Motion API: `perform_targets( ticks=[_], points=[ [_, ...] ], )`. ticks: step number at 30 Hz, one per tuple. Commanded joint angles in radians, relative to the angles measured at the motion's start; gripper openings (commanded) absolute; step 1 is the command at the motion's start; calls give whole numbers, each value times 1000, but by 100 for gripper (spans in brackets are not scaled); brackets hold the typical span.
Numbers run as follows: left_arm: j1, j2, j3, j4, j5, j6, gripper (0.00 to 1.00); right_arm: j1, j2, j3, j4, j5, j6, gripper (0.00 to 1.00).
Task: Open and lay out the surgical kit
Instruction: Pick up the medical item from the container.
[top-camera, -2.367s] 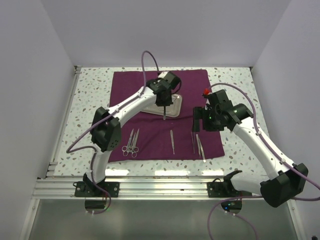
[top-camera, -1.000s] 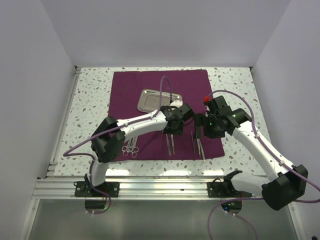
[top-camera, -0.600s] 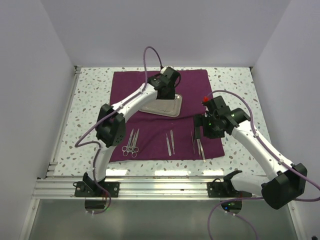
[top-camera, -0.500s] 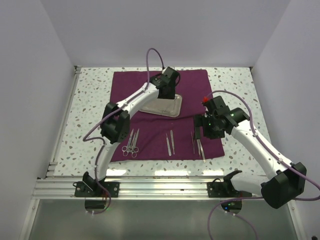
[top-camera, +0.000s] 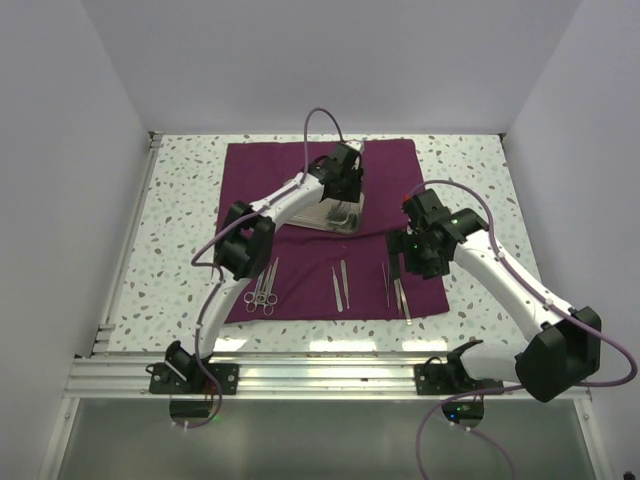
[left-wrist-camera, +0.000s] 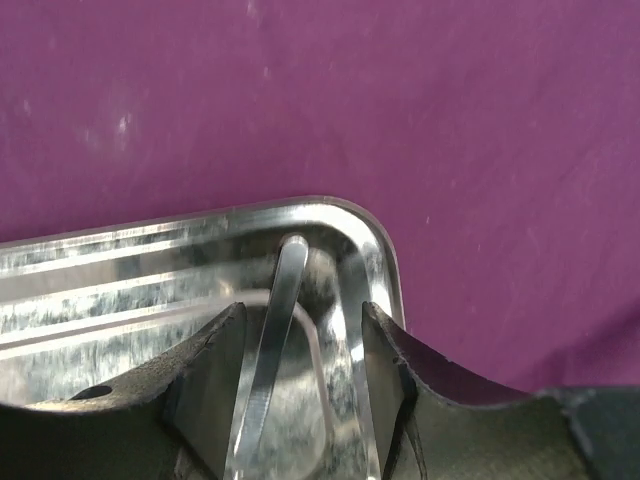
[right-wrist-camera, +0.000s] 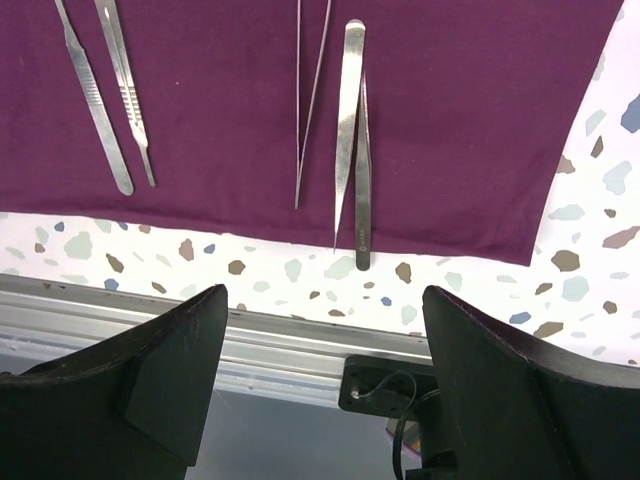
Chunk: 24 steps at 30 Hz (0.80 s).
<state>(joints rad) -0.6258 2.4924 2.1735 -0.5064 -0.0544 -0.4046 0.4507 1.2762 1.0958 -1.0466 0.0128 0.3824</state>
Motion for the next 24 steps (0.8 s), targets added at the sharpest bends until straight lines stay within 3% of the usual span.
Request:
perform_targets(
  ticks=[1, 12, 20, 24],
  points=[
    [6, 48, 89, 89, -10, 71, 54, 2, 5, 47, -21, 29, 9, 83],
    [6, 131, 111, 54, -143, 231, 54, -9, 18, 58, -32, 65, 12, 82],
    [8, 103, -13, 19, -173, 273, 38, -12, 35, 55, -13, 61, 15, 83],
    [11, 123, -18, -17, -179, 260, 23, -18, 38, 49, -7, 56, 12, 83]
  ],
)
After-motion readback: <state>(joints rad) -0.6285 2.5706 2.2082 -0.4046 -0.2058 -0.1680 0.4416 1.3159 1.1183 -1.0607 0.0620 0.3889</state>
